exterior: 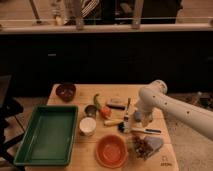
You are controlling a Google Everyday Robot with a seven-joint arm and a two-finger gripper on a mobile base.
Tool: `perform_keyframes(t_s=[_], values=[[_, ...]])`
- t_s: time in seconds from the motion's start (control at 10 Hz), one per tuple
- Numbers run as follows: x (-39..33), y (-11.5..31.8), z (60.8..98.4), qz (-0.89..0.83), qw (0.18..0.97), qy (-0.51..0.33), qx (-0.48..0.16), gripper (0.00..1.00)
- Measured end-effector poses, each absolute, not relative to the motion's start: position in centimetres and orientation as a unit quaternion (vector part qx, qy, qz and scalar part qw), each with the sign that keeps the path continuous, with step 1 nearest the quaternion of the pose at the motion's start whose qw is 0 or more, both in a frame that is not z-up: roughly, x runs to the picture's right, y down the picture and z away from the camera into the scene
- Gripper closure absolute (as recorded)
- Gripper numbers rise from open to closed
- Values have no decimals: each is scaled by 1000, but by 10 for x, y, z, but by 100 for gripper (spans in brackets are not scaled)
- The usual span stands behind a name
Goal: Place sponge in purple bowl
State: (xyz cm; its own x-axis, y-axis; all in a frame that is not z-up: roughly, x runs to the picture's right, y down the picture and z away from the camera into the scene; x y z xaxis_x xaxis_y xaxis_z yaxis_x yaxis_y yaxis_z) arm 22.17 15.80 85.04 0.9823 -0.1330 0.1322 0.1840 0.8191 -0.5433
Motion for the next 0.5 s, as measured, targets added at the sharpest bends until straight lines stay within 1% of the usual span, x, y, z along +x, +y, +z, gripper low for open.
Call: perform_keyframes(t_s=[0.2,0.5], values=[[249,154,867,1,954,-38,-297,20],[275,157,871,55,953,-55,-291,20]])
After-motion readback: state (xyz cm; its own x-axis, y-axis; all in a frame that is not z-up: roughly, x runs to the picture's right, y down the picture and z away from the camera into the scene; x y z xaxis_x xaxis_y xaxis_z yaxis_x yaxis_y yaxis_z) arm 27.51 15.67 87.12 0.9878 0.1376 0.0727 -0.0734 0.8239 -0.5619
